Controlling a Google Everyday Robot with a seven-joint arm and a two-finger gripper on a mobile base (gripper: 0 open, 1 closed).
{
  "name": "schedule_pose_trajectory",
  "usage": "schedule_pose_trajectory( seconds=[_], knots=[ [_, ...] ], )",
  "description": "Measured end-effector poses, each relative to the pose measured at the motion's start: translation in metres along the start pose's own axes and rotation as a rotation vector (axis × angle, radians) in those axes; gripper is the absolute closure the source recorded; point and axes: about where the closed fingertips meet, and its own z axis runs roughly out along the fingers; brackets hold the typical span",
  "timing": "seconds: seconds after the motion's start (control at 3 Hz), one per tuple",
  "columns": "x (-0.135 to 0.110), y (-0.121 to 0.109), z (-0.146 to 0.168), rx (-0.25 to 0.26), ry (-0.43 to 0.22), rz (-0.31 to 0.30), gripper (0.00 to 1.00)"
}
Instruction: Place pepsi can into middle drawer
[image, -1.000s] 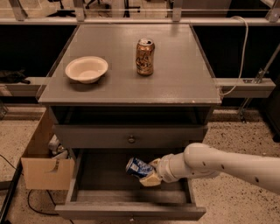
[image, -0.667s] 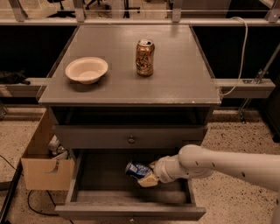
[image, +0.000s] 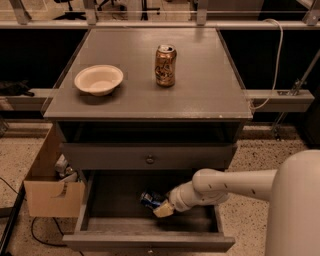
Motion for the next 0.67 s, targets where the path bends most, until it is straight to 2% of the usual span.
schedule_pose_trajectory(
  seconds=[0.33, 0.67],
  knots=[
    [0.0015, 0.0002, 0.0040, -0.004, 0.005, 0.002, 0.84],
    [0.0015, 0.0002, 0.0040, -0.004, 0.005, 0.002, 0.61]
  ],
)
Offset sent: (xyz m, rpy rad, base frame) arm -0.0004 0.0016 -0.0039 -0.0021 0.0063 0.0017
